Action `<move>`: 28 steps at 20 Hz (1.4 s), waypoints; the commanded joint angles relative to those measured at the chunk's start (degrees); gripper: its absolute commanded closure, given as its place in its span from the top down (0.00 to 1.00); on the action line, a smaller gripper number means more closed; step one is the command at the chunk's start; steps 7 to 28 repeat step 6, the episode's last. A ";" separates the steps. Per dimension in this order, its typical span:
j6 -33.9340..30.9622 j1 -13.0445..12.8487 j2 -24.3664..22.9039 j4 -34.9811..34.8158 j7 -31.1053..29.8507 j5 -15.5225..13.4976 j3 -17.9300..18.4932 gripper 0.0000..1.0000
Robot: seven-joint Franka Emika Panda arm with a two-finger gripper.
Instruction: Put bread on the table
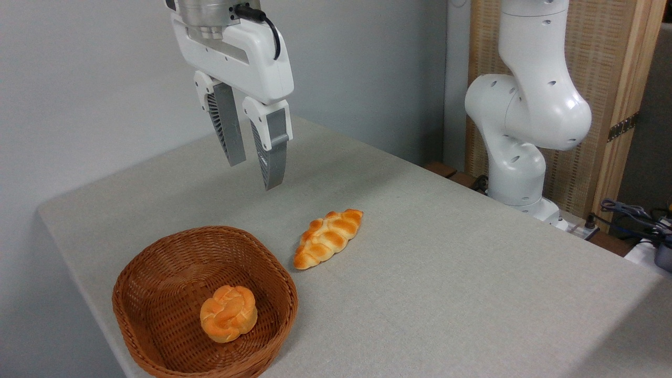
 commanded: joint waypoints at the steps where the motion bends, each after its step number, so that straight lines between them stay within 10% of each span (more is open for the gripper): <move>1: -0.97 -0.88 -0.77 -0.41 2.44 1.10 1.05 1.00; 28: -1.15 -0.27 -0.77 -0.41 4.92 1.01 1.14 1.00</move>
